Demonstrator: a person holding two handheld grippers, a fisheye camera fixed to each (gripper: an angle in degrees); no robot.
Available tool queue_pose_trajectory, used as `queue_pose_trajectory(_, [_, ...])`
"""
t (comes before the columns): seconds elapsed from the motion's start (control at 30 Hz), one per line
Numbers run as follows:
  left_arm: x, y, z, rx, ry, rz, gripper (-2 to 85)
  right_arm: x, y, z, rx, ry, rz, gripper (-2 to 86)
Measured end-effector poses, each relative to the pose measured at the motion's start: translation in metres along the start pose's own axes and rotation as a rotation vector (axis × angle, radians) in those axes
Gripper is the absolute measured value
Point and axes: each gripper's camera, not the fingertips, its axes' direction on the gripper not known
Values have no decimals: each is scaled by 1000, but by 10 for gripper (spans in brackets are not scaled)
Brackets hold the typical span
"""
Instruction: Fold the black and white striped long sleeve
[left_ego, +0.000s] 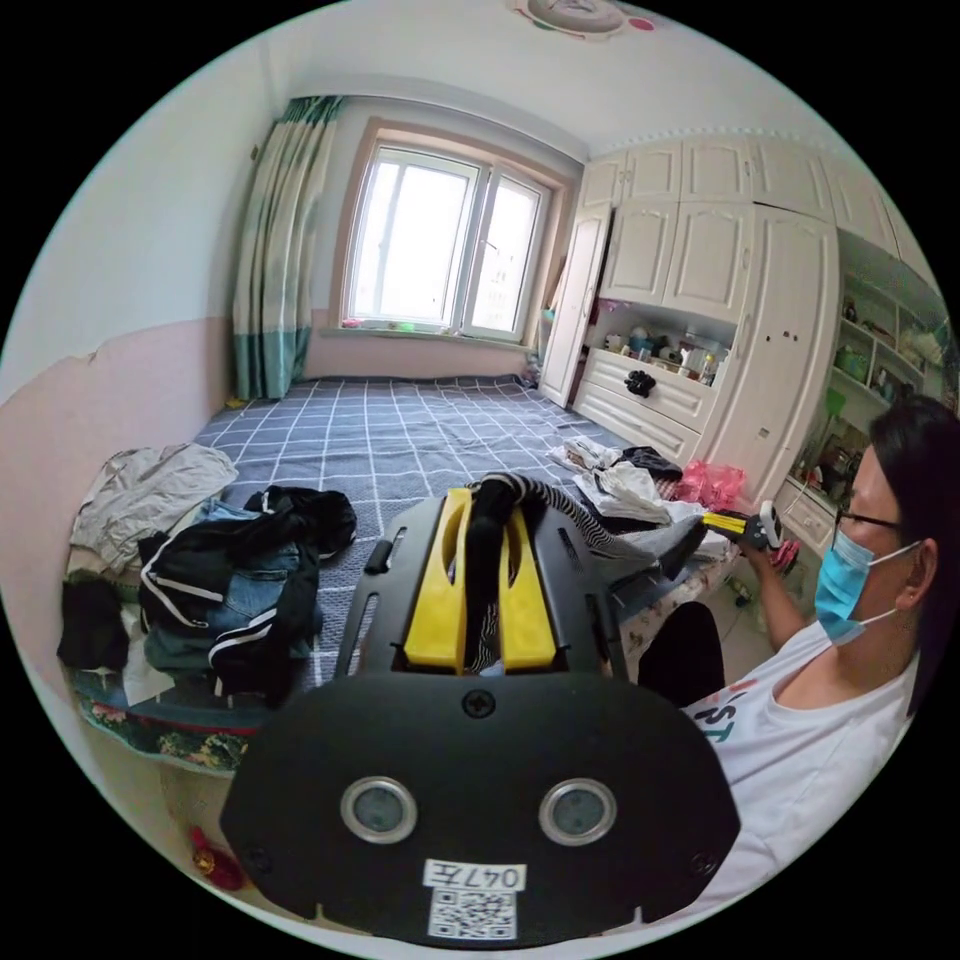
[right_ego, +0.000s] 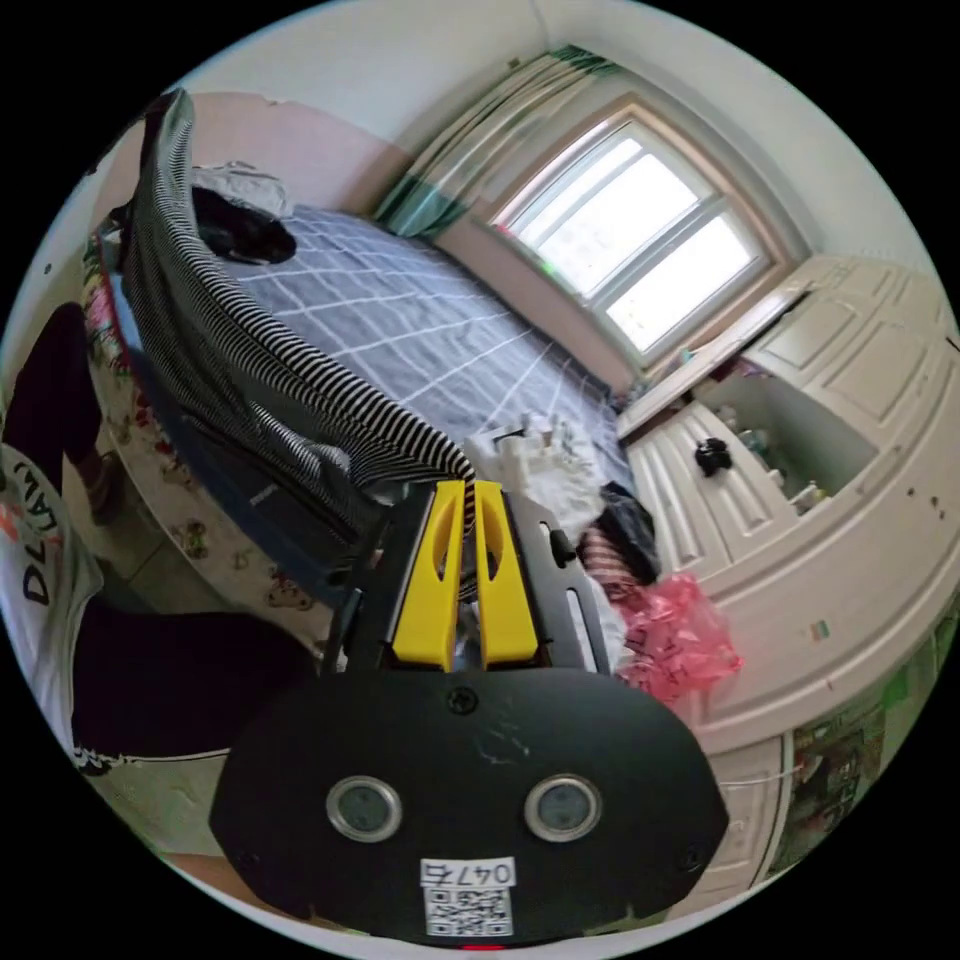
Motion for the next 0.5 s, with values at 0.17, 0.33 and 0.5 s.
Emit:
queue_pose_trajectory(0.17, [-9,-4,-18,10,-42,5,12,27,-33,-52,64,115,46,1])
queue_pose_trajectory(0.33, [-54,-5,29,-93,-49,-85,14,39,-90,-11,31,24,35,1])
queue_pose_trajectory(0.5, [-129,9,146,-353,-171,-242,23,24,-166,96,-108,-44,-13,1])
